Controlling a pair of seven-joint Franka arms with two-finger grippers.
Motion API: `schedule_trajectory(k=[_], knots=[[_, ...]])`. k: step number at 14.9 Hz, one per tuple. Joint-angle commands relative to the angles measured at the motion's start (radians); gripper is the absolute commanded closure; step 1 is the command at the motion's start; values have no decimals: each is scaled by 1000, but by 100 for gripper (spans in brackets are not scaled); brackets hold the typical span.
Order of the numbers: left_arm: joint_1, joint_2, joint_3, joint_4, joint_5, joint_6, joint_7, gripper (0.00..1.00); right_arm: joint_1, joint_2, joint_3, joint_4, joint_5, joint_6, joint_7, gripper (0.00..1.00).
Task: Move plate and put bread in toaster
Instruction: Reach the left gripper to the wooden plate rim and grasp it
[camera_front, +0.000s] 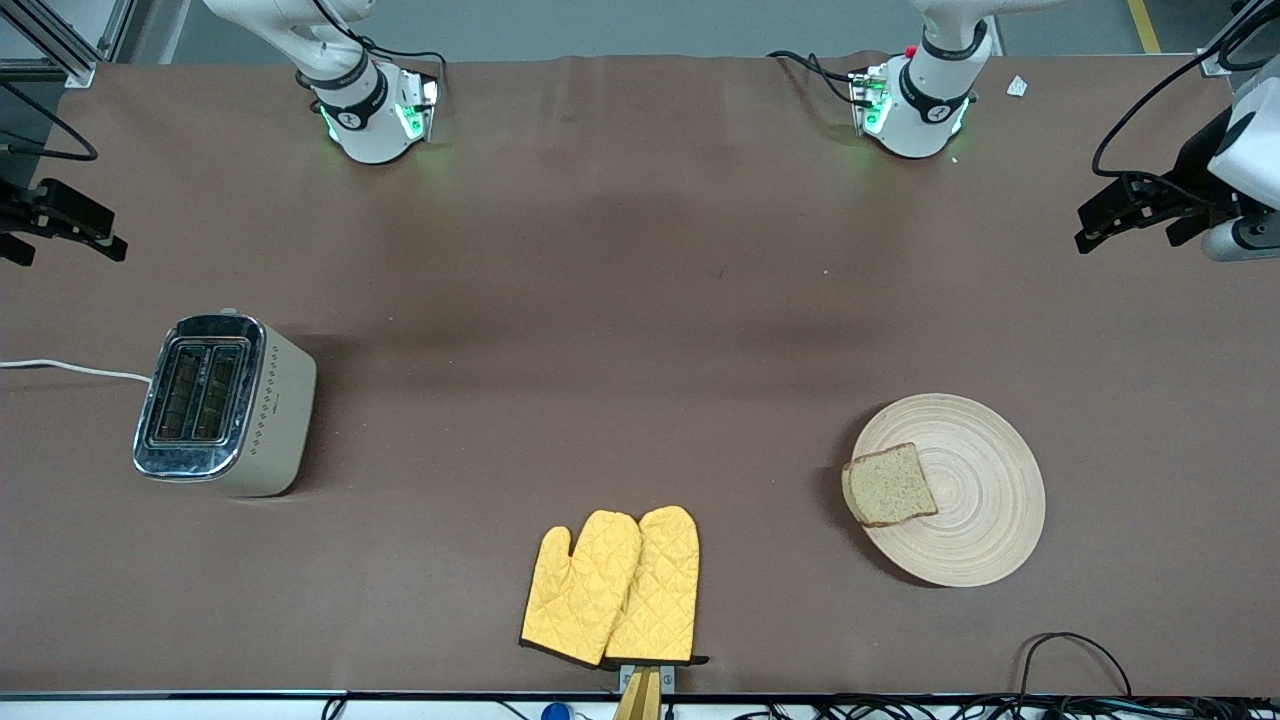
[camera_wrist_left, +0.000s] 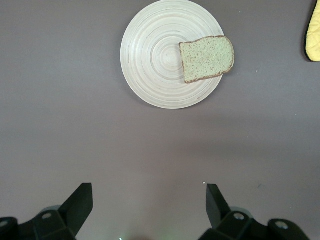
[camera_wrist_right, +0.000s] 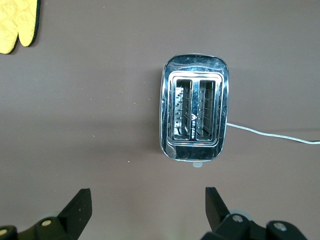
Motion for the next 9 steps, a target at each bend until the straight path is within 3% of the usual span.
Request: schedule_trajectory(k=[1, 3, 5, 7, 9], knots=[[3, 11, 3, 30, 14, -23, 12, 0, 4, 1, -1, 3, 2, -3, 15, 0], [4, 24, 3, 30, 11, -22, 15, 0, 4, -1, -1, 3, 2, -6, 15, 0], [24, 76, 15, 88, -1, -22, 23, 0, 4, -1, -1, 1, 2, -7, 16, 0], [122, 163, 13, 158, -67, -23, 59, 0, 4, 1, -1, 3, 2, -1, 15, 0], [219, 237, 13, 165, -177, -19, 131, 0, 4, 1, -1, 3, 2, -6, 16, 0]])
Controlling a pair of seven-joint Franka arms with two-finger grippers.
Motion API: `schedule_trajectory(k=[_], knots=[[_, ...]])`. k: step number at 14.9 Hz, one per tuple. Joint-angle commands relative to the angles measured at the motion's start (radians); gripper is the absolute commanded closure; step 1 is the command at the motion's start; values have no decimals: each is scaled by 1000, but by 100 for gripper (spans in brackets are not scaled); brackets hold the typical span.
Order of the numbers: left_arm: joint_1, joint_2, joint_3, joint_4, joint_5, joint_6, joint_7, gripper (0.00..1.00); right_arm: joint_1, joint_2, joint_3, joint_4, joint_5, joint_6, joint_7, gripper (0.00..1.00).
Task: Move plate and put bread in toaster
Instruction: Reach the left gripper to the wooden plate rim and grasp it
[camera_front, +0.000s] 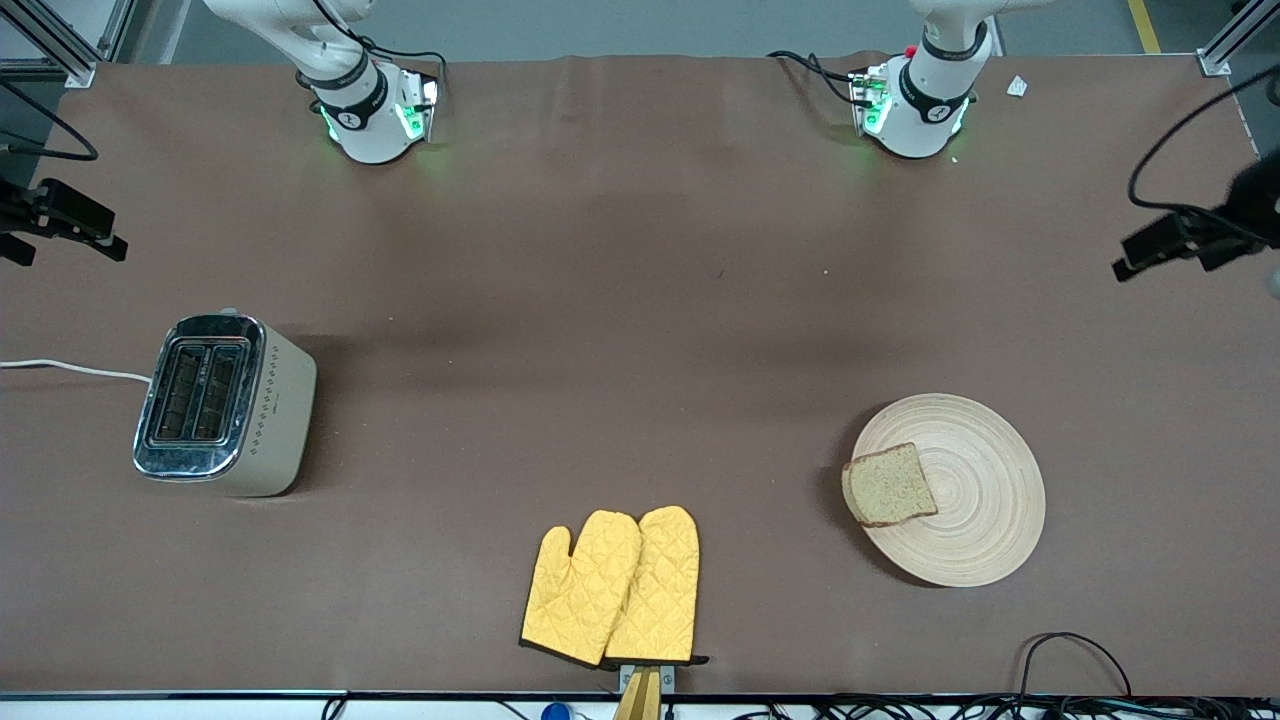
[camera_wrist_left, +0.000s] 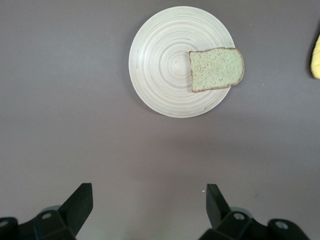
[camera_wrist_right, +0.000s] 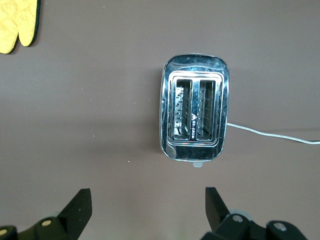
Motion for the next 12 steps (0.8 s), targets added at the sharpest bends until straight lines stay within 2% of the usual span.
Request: schedule_trajectory(k=[1, 3, 9, 12], knots=[[118, 152, -1, 75, -119, 5, 105, 0, 3, -1, -1, 3, 2, -7, 16, 0], [182, 224, -1, 73, -139, 74, 203, 0, 3, -1, -1, 1, 2, -7, 14, 0], [315, 471, -1, 71, -355, 226, 286, 0, 5, -1, -1, 3, 2, -12, 16, 0], [360, 580, -9, 70, -442, 313, 492, 1, 8, 0, -2, 3, 2, -10, 16, 0]])
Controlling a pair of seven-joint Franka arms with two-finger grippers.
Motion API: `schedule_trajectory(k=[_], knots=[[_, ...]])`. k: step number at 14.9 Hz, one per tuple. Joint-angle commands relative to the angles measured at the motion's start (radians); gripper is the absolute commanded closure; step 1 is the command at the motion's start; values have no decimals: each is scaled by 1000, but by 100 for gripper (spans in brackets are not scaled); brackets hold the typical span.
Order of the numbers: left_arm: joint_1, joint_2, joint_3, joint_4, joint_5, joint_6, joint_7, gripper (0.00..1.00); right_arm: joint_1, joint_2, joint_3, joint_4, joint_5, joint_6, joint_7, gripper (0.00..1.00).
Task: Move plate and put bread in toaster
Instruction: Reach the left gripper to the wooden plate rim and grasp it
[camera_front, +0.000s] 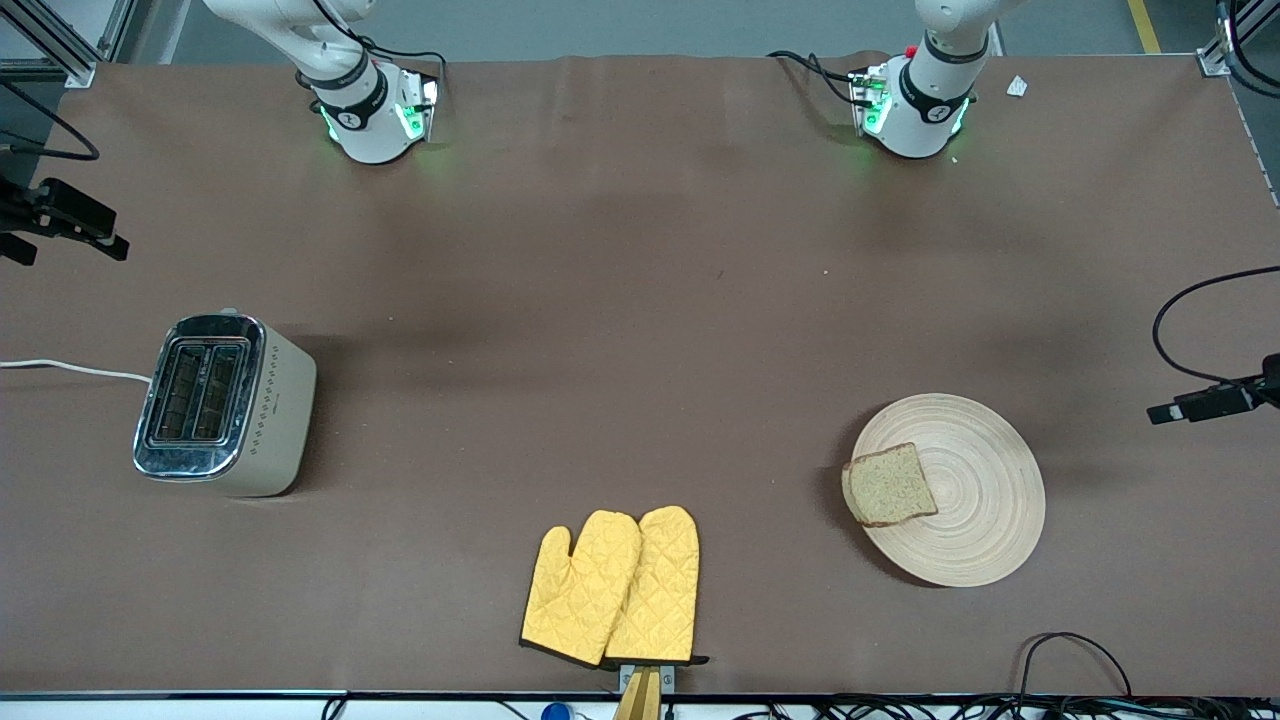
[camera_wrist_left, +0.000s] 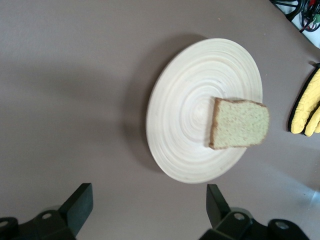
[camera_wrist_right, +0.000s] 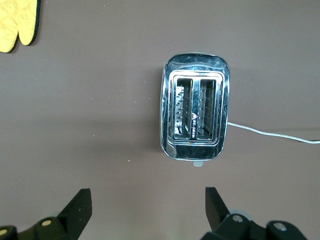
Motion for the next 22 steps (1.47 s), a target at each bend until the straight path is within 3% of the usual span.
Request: schedule_trajectory(k=[1, 3, 7, 14, 22], knots=[[41, 101, -12, 33, -114, 43, 153, 3, 8, -1, -2, 3, 2, -12, 16, 0], [51, 158, -12, 33, -174, 47, 202, 6, 7, -1, -2, 1, 2, -15, 16, 0], [48, 249, -12, 34, -243, 47, 280, 30, 7, 0, -2, 3, 2, -15, 16, 0], [37, 330, -14, 37, -308, 51, 392, 40, 7, 0, -2, 3, 2, -15, 16, 0], [37, 346, -15, 37, -348, 50, 402, 53, 7, 0, -2, 3, 2, -15, 16, 0]])
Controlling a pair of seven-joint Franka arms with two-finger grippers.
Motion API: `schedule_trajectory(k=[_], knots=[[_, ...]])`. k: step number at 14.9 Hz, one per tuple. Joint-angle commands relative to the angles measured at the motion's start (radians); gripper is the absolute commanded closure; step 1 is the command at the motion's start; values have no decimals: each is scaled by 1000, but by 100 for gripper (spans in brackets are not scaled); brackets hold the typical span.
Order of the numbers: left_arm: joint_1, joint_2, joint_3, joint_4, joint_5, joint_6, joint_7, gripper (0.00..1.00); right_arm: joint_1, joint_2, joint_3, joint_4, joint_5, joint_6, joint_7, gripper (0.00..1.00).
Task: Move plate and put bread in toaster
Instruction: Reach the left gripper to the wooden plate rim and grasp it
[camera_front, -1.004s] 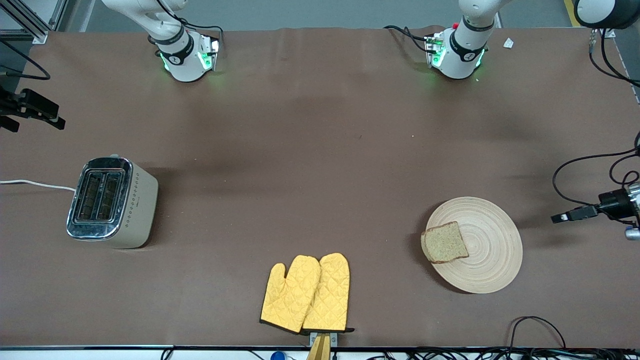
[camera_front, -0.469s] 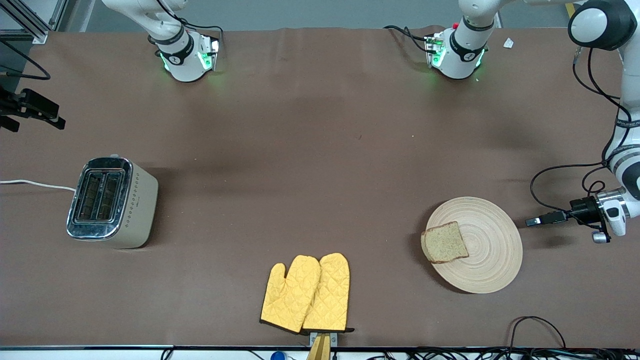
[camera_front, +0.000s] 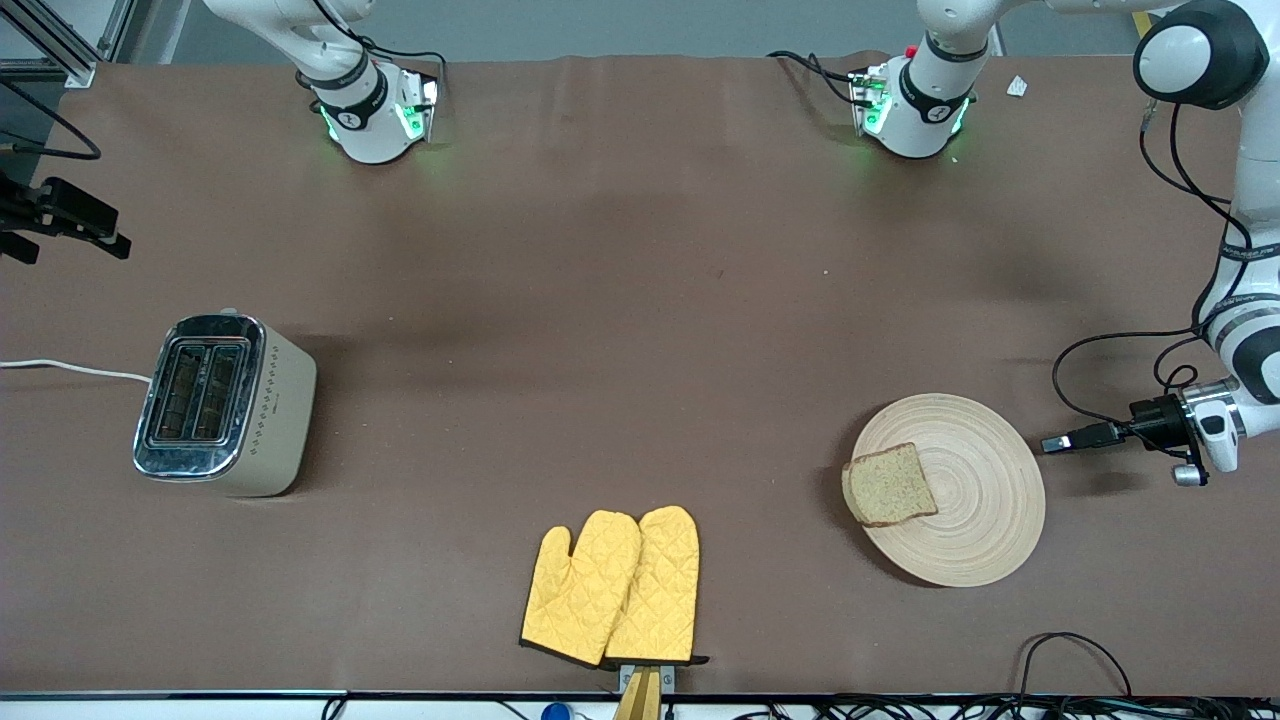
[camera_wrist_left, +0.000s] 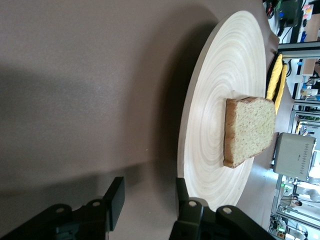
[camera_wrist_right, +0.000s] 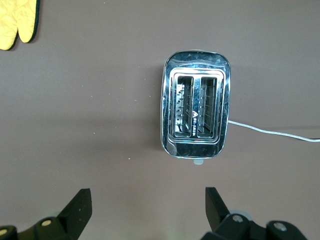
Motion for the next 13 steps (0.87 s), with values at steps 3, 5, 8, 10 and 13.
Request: schedule_trajectory(k=[3, 5, 8, 10, 13], knots=[[0, 17, -6, 19, -51, 0, 15, 53, 6, 0, -3, 1, 2, -6, 16, 0], [-8, 19, -6, 19, -74, 0, 15, 53, 6, 0, -3, 3, 2, -6, 16, 0], [-22, 23, -6, 20, -91, 1, 17, 54, 6, 0, -3, 3, 2, -6, 16, 0], [-23, 35, -8, 22, -101, 1, 19, 56, 6, 0, -3, 3, 2, -6, 16, 0], [-32, 45, -8, 22, -120, 10, 32, 59, 6, 0, -3, 3, 2, -6, 16, 0]])
